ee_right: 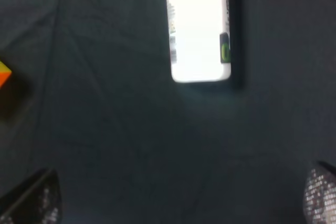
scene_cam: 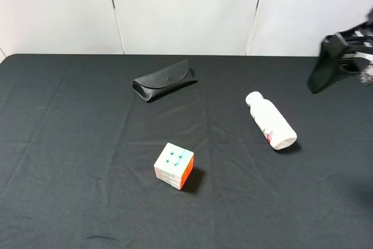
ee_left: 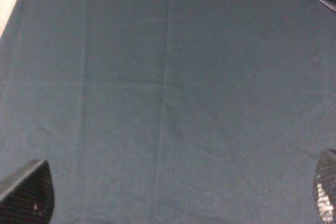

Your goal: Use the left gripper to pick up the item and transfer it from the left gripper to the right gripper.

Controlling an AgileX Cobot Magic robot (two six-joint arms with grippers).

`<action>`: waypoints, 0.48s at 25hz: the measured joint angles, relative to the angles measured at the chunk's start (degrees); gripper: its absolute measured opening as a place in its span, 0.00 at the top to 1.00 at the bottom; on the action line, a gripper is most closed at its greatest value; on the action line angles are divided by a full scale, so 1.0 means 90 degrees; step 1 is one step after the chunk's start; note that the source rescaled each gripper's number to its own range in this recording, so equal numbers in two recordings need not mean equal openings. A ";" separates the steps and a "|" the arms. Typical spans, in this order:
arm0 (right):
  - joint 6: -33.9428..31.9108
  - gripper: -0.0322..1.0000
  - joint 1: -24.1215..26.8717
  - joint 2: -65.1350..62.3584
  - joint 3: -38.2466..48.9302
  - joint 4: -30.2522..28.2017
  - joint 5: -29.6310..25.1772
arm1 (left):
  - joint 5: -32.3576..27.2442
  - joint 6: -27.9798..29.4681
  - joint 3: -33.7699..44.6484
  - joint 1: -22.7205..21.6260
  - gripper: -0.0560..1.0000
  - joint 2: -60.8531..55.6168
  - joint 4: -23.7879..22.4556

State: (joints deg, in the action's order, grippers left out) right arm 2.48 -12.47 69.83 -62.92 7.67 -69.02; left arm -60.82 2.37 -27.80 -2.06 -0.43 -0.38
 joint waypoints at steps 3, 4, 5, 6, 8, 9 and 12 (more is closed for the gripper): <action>-0.0007 0.00 0.0000 -0.0875 0.0604 0.0000 -0.0013 | 0.0000 0.0000 0.0000 0.0000 0.02 0.0000 0.0000; -0.0007 0.00 0.0000 -0.1113 0.0811 0.0000 -0.0020 | 0.0000 0.0000 0.0000 0.0000 0.02 0.0000 0.0000; -0.0007 0.00 0.0000 -0.1319 0.1024 0.0000 -0.0028 | 0.0000 0.0000 0.0000 0.0000 0.02 0.0000 0.0000; -0.0007 0.00 0.0000 -0.1568 0.1208 0.0000 -0.0033 | 0.0000 0.0000 0.0000 0.0000 0.02 0.0000 0.0000; -0.0007 0.00 0.0000 -0.2092 0.1668 -0.0006 -0.0047 | 0.0000 0.0000 0.0000 0.0000 0.02 0.0000 0.0000; -0.0007 0.00 0.0000 -0.2312 0.1897 -0.0006 -0.0041 | 0.0000 0.0000 0.0000 0.0000 0.02 0.0000 0.0000; -0.0013 0.00 0.0000 -0.3100 0.2507 -0.0028 0.0109 | 0.0000 0.0000 0.0000 0.0000 0.02 0.0000 0.0000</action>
State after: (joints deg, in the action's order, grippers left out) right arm 2.37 -12.47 41.93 -40.36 7.42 -68.04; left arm -60.82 2.37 -27.80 -2.06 -0.43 -0.38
